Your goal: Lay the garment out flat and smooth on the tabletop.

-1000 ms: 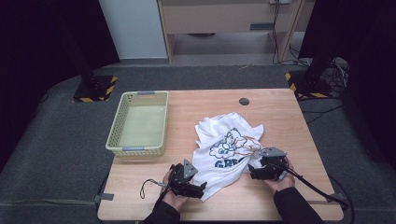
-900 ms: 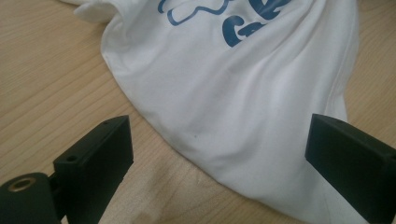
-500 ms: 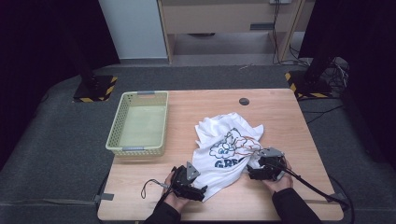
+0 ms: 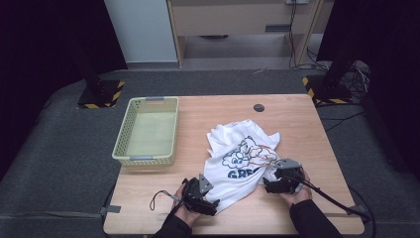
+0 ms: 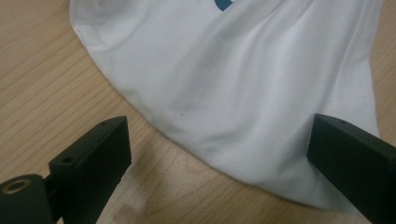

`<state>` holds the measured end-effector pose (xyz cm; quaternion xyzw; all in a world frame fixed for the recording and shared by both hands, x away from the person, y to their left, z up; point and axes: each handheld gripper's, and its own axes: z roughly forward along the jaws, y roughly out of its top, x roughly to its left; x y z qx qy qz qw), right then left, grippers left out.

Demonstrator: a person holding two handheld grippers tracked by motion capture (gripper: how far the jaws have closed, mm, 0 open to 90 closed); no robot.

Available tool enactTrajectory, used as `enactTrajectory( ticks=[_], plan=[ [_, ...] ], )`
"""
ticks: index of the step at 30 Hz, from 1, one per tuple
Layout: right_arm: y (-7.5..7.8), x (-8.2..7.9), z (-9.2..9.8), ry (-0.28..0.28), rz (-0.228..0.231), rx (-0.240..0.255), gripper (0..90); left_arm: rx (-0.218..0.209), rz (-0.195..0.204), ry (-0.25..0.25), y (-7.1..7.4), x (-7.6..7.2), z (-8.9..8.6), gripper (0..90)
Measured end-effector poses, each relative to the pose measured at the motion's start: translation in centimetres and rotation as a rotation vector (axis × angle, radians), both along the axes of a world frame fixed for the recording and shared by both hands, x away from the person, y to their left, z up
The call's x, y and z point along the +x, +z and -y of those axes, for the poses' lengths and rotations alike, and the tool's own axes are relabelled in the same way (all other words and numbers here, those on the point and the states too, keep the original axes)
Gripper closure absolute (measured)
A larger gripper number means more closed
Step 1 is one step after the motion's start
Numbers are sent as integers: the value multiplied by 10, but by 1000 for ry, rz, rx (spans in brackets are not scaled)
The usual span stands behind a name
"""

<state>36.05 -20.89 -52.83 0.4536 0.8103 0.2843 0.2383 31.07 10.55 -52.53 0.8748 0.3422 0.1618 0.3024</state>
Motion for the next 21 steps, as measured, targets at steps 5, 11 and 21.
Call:
enactTrajectory(
  ticks=[5,11,21],
  plan=[
    [0,-2,6,9,-21,8,51,-2,5,1,0,-1,0,58],
    [1,-5,12,15,-23,-1,49,-2,7,2,0,-1,-1,58],
    [2,-11,27,12,-57,9,45,-2,4,0,0,-2,-2,58]
  ],
)
